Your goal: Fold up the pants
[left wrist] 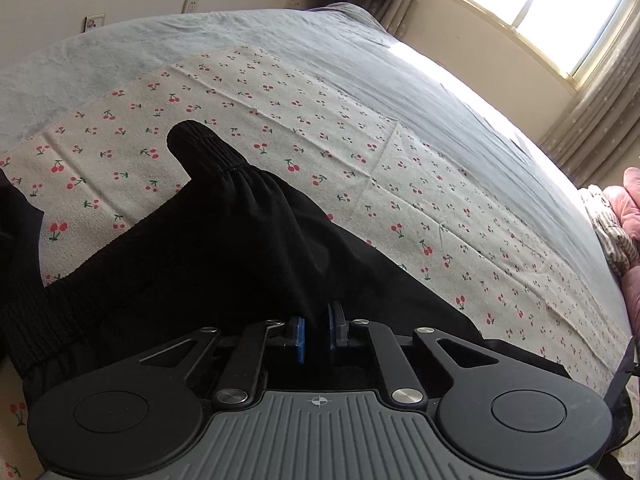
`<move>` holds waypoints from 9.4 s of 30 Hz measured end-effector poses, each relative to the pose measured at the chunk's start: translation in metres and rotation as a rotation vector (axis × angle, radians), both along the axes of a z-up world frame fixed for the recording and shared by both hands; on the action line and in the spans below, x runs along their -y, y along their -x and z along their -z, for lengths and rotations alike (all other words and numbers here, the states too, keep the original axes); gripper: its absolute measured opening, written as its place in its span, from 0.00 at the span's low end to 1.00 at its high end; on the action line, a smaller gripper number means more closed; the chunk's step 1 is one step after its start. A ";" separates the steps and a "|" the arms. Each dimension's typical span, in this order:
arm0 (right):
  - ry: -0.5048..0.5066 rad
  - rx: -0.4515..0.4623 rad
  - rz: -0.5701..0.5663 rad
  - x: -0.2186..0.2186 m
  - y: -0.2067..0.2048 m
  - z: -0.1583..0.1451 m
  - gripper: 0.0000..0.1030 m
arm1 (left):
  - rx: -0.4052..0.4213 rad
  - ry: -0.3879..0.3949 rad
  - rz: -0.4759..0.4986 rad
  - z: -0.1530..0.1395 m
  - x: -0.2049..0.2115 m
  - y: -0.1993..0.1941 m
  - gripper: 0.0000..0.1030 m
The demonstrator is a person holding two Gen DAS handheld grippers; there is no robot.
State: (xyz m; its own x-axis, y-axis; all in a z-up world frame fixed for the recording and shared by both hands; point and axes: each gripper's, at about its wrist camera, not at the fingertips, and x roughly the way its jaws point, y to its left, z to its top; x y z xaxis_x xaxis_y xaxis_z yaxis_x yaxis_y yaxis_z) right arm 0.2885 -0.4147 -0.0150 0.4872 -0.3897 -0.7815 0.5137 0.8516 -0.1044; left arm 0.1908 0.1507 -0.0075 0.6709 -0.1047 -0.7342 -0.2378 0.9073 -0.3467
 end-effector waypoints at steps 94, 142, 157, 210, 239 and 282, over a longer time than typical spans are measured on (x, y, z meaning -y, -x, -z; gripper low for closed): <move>-0.420 0.254 0.353 0.111 0.436 0.026 0.18 | -0.032 -0.105 0.181 -0.036 -0.028 0.145 0.38; -0.327 0.299 0.479 0.158 0.404 0.029 0.38 | 0.053 -0.199 0.450 -0.037 0.112 0.041 0.50; -0.077 0.102 0.285 0.138 0.347 0.050 0.44 | -0.020 -0.049 -0.082 0.004 -0.087 0.098 0.59; 0.074 0.164 0.150 0.136 0.316 0.031 0.00 | -0.075 -0.384 0.178 0.028 0.011 0.069 0.85; -0.053 0.211 -0.769 -0.166 0.204 -0.003 0.45 | -0.036 -0.091 0.144 0.019 -0.027 0.069 0.85; -0.162 0.047 -0.629 -0.086 0.316 0.038 0.70 | -0.027 -0.282 0.201 0.022 -0.012 0.068 0.65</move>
